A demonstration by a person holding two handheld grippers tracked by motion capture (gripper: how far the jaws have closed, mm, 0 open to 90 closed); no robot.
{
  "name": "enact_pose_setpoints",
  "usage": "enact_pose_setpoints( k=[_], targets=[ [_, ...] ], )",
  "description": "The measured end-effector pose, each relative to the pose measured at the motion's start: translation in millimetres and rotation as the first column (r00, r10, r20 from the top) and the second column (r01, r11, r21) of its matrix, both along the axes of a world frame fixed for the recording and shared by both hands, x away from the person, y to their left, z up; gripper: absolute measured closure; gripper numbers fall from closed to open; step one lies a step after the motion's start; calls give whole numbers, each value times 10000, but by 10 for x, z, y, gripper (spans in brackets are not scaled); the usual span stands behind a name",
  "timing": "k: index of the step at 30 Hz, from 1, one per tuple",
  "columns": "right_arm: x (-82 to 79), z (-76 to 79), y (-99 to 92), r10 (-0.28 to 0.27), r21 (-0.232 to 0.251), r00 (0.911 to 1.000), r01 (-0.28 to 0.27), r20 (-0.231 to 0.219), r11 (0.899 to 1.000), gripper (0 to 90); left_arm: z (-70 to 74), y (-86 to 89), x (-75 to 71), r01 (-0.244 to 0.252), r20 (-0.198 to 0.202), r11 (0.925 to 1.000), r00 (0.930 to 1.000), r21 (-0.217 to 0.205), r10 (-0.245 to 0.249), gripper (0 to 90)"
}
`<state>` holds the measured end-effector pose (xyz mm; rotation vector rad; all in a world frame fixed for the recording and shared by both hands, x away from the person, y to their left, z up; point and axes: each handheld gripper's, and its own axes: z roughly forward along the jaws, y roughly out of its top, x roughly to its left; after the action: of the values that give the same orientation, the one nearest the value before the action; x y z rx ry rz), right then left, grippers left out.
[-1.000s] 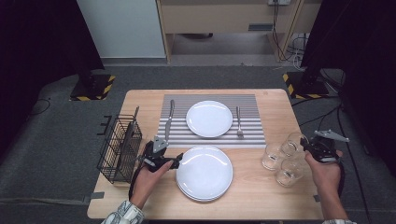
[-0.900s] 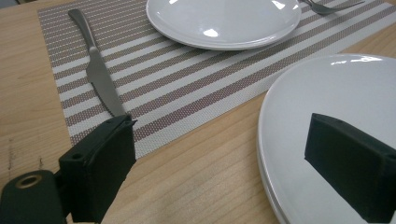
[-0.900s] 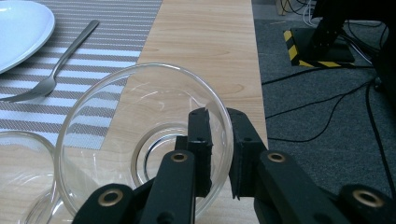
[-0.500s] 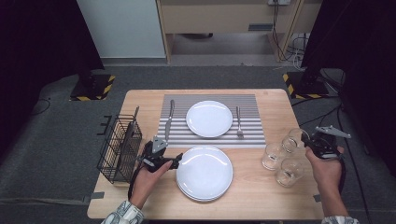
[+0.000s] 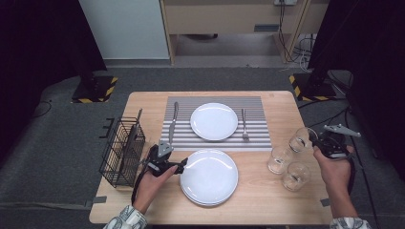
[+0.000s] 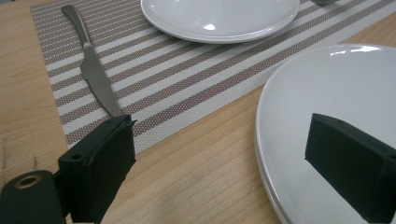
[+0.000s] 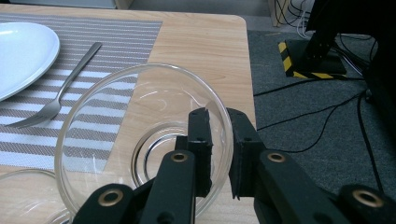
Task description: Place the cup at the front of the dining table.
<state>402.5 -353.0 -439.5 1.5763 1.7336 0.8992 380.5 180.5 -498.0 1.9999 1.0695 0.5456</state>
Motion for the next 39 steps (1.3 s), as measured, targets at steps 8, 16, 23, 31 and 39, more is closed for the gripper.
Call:
enact_pose_setpoints(
  k=[8,16,23,31,39],
  targets=[
    [29,31,33,97,-1,9999,-97,63,10000,813,25,-56,-20,164,37,9999,9999,34,-164,76],
    [39,93,45,110,62,9998,-111,151,9999,813,46,-65,-81,264,27,9996,9996,116,-264,75],
    [58,133,82,149,88,9996,-151,220,9998,813,70,-2,-92,132,132,9999,9998,-47,-131,75],
    [132,116,154,143,1,9999,-143,49,9999,813,76,64,-88,33,205,10000,9998,-47,-32,75],
    [206,145,240,278,43,9996,-278,52,9996,813,53,113,-81,-60,165,10000,9998,-28,61,75]
  ],
)
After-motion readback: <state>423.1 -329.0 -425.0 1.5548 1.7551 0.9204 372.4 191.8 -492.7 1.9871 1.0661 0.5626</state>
